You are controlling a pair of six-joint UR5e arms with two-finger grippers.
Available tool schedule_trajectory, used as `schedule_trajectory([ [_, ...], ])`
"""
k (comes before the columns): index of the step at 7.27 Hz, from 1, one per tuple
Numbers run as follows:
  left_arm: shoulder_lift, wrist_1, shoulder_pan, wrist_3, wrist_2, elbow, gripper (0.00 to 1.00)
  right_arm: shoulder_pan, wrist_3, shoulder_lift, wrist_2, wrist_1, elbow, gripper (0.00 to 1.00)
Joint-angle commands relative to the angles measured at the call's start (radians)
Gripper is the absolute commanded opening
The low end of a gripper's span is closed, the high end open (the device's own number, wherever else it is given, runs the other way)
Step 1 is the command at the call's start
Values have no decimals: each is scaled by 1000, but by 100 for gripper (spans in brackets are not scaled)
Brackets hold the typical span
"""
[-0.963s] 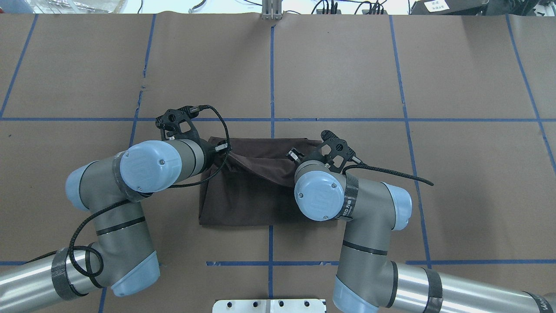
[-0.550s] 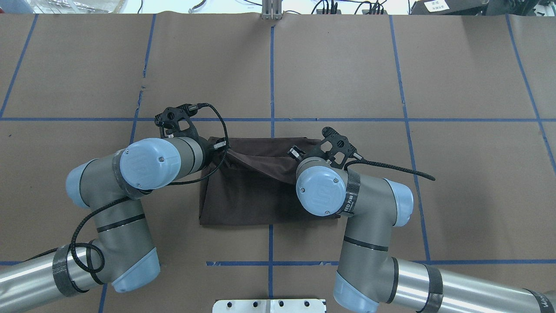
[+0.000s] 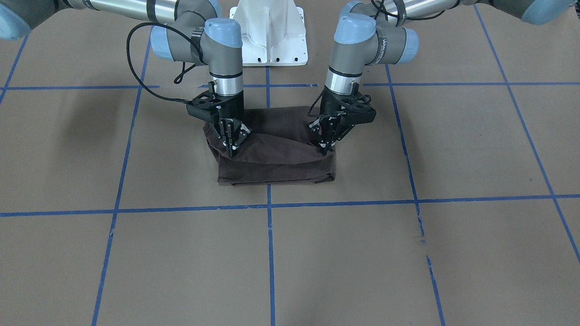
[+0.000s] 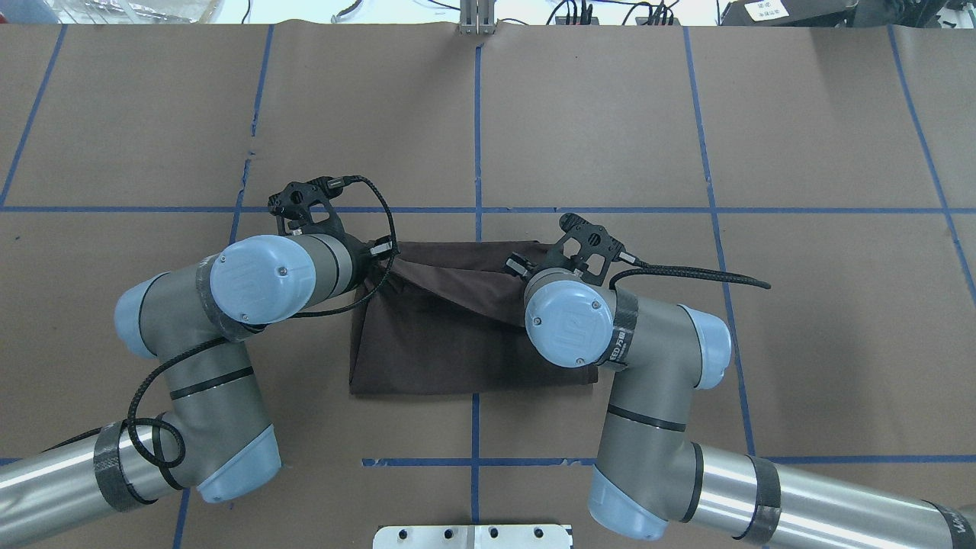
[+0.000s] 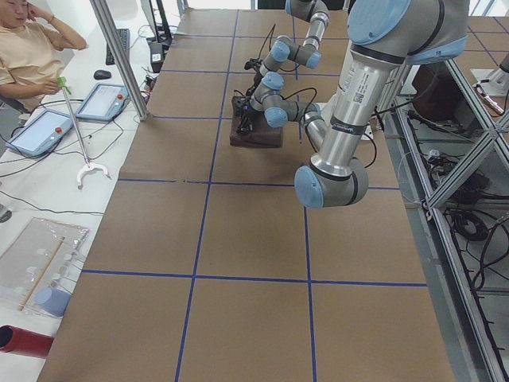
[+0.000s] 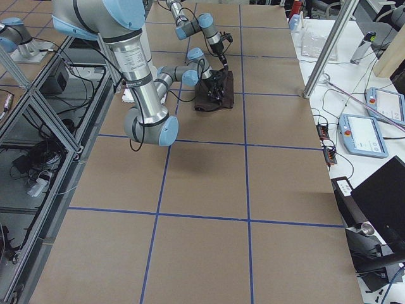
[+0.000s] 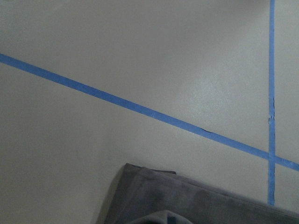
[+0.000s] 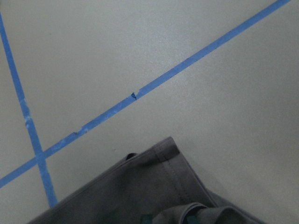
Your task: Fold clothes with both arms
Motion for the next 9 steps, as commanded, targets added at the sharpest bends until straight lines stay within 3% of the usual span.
schedule_trajectory([
  [1, 0, 0, -42, 65, -8, 5, 100, 20, -85, 3, 58, -3, 43, 100],
  [3, 0, -8, -93, 181, -93, 5, 100, -3, -146, 7, 56, -15, 103, 100],
  [7, 10, -8, -109, 218, -106, 7, 100, -69, -537, 23, -20, -107, 97, 100],
  [8, 4, 3, -98, 215, -106, 7, 100, -27, -617, 24, 1, -93, 99, 100],
  [9, 5, 11, -46, 215, -95, 1, 100, 35, -622, 24, 104, -90, 103, 100],
])
